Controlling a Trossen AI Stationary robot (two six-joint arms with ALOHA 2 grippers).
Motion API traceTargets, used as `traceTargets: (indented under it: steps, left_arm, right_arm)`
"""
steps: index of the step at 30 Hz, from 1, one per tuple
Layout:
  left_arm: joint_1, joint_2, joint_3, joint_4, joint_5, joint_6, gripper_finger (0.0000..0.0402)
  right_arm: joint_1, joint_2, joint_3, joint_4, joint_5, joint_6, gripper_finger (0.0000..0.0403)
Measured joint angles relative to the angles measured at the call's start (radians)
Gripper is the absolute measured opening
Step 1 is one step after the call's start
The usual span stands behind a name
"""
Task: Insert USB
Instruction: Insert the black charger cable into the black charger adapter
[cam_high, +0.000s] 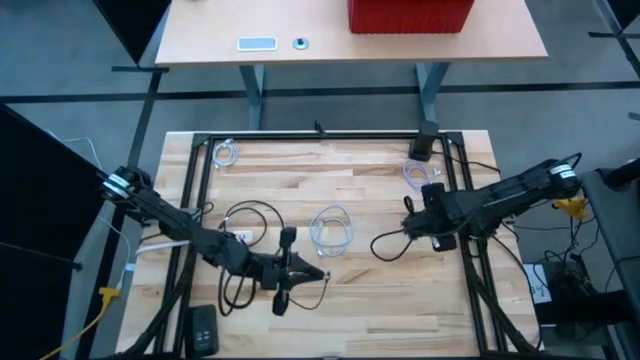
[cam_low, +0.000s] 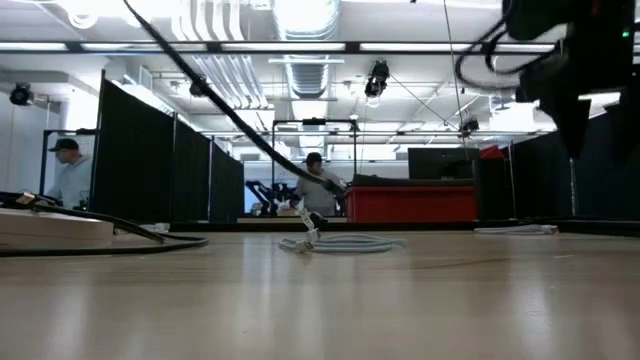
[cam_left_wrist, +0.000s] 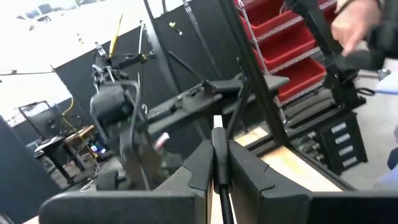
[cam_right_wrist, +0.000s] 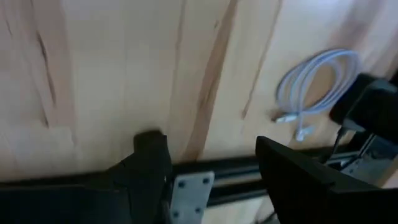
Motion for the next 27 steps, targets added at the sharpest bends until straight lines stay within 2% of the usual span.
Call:
traceTargets:
  steps: [6,16,20,27]
  left_arm:
    - [0.001,0.094,0.091,0.004,-0.084,-0.006,0.0021]
    - [-0.021,0.161,0.113,0.045,-0.083,-0.001,0.0021]
    - [-0.021,0.192,0.113,0.080,-0.084,-0.005,0.0021]
    - [-0.022,0.193,0.113,0.107,-0.084,-0.010,0.0021]
  right_arm:
    - [-0.034,0.153,-0.018,-0.011,-0.069,-0.139,0.0266]
    - [-0.034,0.255,-0.062,-0.019,-0.116,-0.191,0.0294]
    - [-0.034,0.299,-0.063,-0.014,-0.140,-0.197,0.0298]
    - [-0.034,0.451,-0.063,-0.011,-0.152,-0.196,0.0285]
